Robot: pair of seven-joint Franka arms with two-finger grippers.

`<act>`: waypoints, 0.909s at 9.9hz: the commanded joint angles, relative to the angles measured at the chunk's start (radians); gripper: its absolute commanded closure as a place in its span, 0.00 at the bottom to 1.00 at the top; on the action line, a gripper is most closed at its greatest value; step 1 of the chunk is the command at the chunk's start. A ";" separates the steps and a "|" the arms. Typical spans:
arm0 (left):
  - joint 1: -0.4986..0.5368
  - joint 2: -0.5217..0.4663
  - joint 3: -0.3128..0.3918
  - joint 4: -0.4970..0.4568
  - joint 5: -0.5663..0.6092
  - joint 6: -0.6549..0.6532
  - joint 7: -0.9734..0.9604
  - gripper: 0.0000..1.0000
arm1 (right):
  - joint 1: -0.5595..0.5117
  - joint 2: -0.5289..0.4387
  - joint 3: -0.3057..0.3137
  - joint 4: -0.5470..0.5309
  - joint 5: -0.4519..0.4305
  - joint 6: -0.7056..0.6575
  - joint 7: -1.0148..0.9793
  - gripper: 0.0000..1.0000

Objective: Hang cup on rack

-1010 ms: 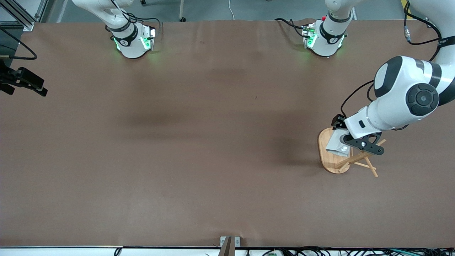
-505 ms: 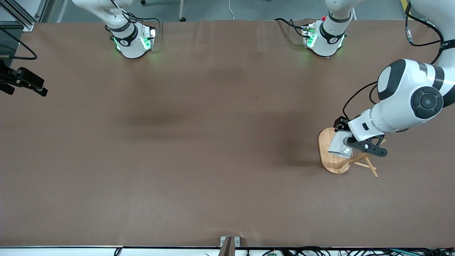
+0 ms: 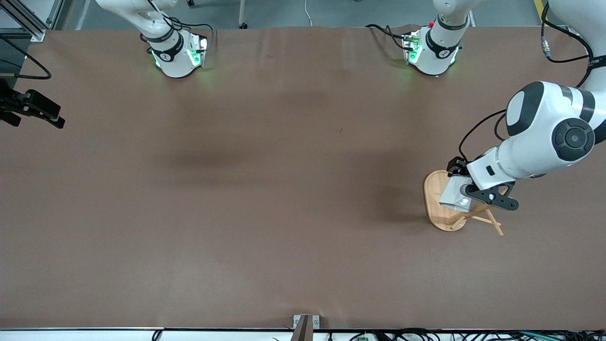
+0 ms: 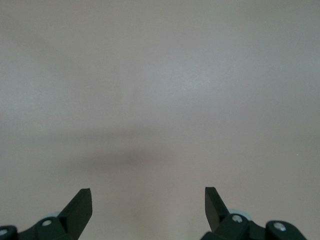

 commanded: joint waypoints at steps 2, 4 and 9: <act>0.008 0.024 -0.006 0.003 -0.008 0.016 0.023 0.00 | 0.012 -0.026 -0.008 -0.030 -0.004 0.013 0.002 0.01; 0.005 0.021 -0.006 0.042 -0.009 0.008 0.014 0.00 | 0.012 -0.026 -0.008 -0.030 -0.004 0.013 0.002 0.01; 0.002 0.002 -0.012 0.154 -0.006 -0.086 -0.076 0.00 | 0.010 -0.026 -0.008 -0.030 -0.004 0.013 0.002 0.01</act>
